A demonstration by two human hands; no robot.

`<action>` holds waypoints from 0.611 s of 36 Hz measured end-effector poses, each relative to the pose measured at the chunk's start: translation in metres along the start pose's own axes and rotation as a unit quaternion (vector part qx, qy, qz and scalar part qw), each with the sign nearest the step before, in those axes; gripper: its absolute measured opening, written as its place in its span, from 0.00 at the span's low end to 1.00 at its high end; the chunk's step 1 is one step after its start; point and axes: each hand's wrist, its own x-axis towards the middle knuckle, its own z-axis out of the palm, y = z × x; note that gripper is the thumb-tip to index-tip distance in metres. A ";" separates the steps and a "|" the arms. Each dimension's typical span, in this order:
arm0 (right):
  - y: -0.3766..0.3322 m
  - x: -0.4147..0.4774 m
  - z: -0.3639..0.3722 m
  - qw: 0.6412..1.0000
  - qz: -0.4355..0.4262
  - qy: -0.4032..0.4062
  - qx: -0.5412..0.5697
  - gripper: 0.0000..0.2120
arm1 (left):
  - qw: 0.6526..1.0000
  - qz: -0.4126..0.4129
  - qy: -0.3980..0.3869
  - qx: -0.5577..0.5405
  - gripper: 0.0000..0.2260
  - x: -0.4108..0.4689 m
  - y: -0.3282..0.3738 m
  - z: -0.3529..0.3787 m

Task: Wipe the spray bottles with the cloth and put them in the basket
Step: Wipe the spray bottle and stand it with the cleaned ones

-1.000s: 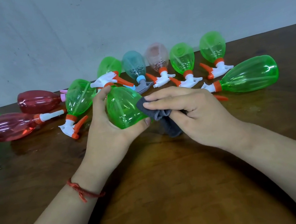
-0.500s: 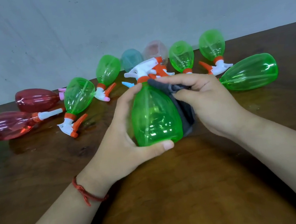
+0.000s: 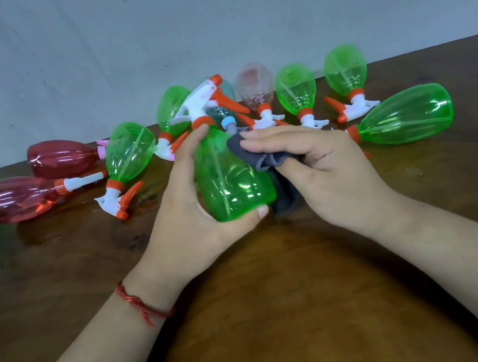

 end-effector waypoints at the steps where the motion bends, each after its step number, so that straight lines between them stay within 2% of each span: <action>1: 0.000 -0.001 0.000 1.000 -0.003 -0.008 -0.012 0.22 | 1.000 -0.006 0.016 0.001 0.51 0.001 -0.003 -0.002; 7: 0.003 -0.004 0.002 0.996 -0.012 -0.058 -0.061 0.27 | 0.994 -0.050 0.095 0.005 0.50 0.007 -0.012 -0.010; 11: 0.003 -0.005 0.003 0.995 -0.014 -0.063 -0.082 0.27 | 0.991 -0.066 0.112 0.020 0.49 0.008 -0.010 -0.010; 16: 0.003 -0.005 0.004 0.994 -0.009 -0.056 -0.090 0.26 | 0.991 -0.058 0.102 0.061 0.50 0.006 -0.007 -0.010; 22: 0.002 -0.002 0.004 0.997 0.014 -0.039 -0.058 0.23 | 0.995 -0.030 0.042 0.084 0.52 0.004 -0.008 -0.008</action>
